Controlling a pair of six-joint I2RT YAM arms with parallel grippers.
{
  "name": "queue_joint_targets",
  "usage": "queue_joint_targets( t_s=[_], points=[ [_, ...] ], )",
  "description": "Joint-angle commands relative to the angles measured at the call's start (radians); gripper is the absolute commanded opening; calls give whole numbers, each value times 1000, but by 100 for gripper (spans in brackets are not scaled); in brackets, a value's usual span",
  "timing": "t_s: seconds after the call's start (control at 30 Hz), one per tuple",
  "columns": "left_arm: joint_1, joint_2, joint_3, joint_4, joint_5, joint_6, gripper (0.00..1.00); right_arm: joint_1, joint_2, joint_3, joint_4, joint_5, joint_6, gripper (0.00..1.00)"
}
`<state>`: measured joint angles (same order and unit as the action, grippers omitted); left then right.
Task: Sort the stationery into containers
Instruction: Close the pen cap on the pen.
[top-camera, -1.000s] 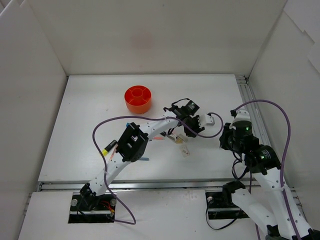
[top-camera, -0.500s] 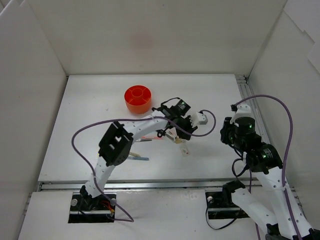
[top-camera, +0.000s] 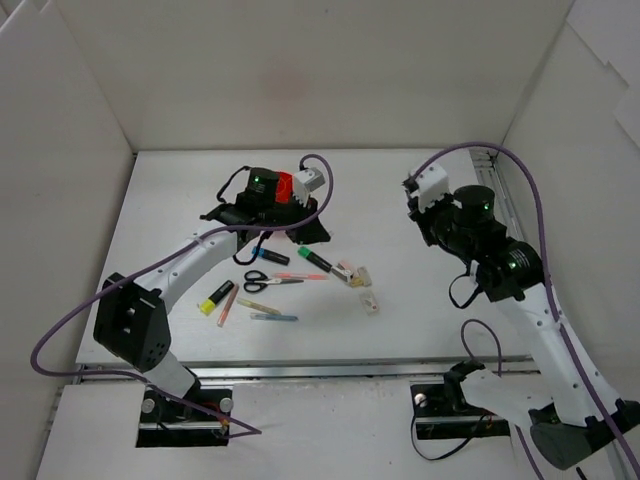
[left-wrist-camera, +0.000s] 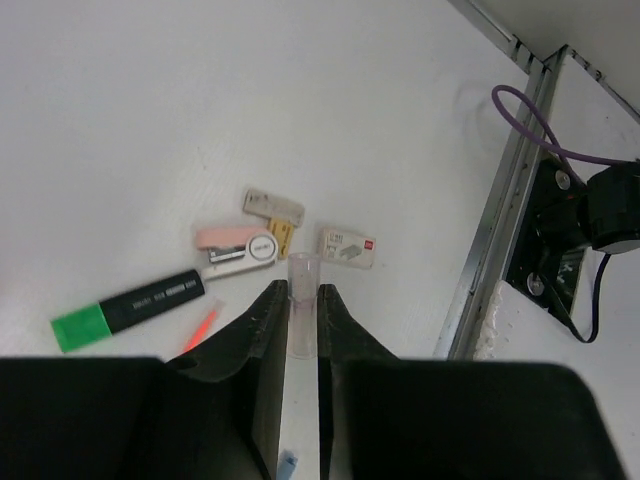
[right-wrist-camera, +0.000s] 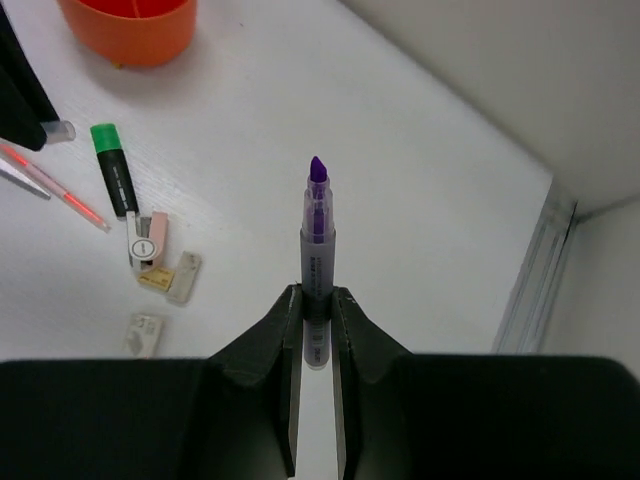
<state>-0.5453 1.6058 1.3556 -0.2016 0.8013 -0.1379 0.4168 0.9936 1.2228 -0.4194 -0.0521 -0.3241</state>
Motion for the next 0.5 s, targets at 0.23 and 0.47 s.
queue_joint_targets(
  t_s=[0.23,0.47],
  points=[
    [21,-291,-249,91,-2,-213,0,315,332,156,96,133,-817,0],
    [91,-414,-371,1,18,-192,0,421,360,14,102,184,-1104,0]
  ],
)
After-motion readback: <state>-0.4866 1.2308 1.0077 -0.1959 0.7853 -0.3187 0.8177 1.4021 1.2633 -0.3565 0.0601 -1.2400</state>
